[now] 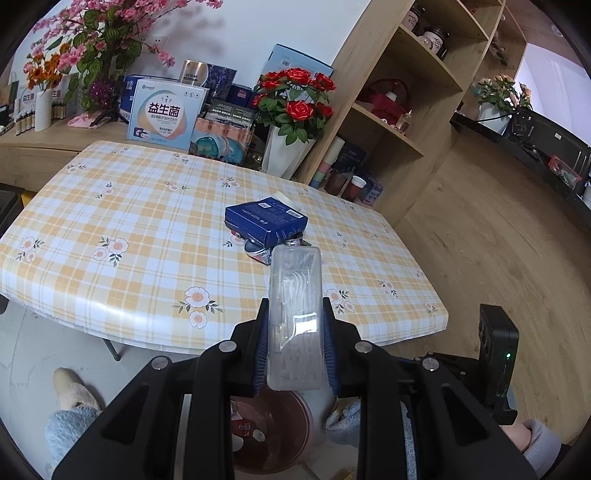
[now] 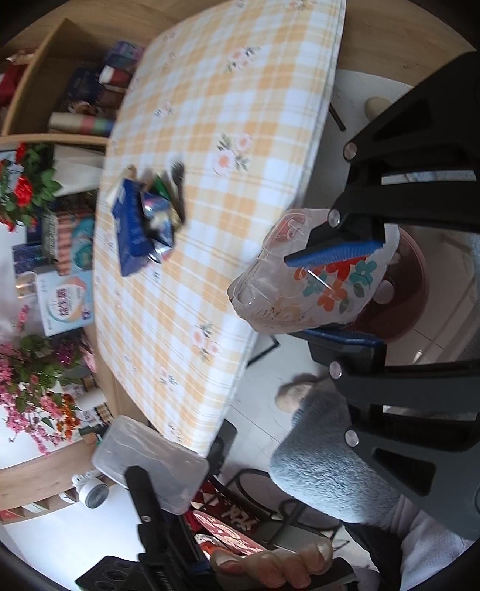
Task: Collect trash
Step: 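Carry both items over the pink bin and open the right gripper while the left holds the box, then open the left gripper over the pink bin to drop the clear box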
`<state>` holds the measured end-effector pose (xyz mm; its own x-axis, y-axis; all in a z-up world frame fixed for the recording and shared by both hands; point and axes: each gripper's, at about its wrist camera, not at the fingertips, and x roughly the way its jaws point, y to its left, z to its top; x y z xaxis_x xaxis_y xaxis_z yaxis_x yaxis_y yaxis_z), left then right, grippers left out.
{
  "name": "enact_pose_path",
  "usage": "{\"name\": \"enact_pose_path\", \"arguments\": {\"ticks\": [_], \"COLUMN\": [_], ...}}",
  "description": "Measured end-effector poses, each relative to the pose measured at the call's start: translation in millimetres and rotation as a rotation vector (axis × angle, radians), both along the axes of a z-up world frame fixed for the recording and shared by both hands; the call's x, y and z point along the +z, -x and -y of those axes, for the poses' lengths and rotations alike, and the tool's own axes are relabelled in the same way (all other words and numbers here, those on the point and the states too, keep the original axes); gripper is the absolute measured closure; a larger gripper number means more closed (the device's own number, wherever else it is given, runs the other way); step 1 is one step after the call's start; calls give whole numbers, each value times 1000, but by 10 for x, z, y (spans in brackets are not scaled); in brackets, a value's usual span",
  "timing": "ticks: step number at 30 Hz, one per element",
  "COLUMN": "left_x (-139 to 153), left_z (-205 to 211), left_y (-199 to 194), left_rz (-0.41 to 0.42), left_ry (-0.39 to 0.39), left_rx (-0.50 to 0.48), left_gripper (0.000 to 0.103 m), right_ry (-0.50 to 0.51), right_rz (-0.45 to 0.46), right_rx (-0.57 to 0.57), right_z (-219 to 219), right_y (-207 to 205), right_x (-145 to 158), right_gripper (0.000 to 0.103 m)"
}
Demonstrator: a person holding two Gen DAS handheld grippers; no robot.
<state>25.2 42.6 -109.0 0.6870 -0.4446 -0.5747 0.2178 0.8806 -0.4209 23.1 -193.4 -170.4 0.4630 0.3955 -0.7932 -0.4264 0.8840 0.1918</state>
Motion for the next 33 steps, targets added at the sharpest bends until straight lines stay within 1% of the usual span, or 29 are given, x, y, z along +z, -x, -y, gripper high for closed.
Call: {"name": "enact_pose_path", "arguments": {"ticks": [4, 10, 11, 13, 16, 18, 19, 20, 22, 24, 29, 33], "left_x": [-82, -211, -224, -259, -297, -323, -339, -350, -372, -394, -444, -475], "left_z": [-12, -27, -25, -26, -19, -13, -8, -3, 15, 41, 114, 186], "left_y": [-25, -79, -87, -105, -124, -135, -142, -144, -150, -154, -171, -183], "left_rz": [-17, -51, -55, -63, -73, -82, -87, -90, -96, -103, -124, -139], "left_ry": [4, 3, 1, -2, -6, -7, -7, -7, -8, -11, -16, -23], "left_rx": [2, 10, 10, 9, 7, 6, 5, 4, -1, -9, -27, -46], "left_gripper": [78, 78, 78, 78, 78, 78, 78, 78, 78, 78, 78, 78], "right_ry": [9, -4, -11, -26, -40, -41, -36, -30, -26, -24, 17, 30], "right_rz": [-62, -137, -150, -169, -169, -153, -139, -113, -57, -25, 63, 124], "right_rx": [34, 50, 49, 42, 30, 21, 12, -3, -39, -71, -166, -241], "right_z": [-95, -156, -157, -150, -142, -130, -114, -91, -12, 65, 305, 522], "right_y": [-14, -62, -77, -107, -146, -174, -189, -198, -218, -254, -345, -404], "right_x": [-197, -457, -494, -539, -564, -542, -520, -481, -383, -306, -112, 14], "right_gripper": [68, 67, 64, 61, 47, 40, 31, 18, 8, 6, 6, 6]}}
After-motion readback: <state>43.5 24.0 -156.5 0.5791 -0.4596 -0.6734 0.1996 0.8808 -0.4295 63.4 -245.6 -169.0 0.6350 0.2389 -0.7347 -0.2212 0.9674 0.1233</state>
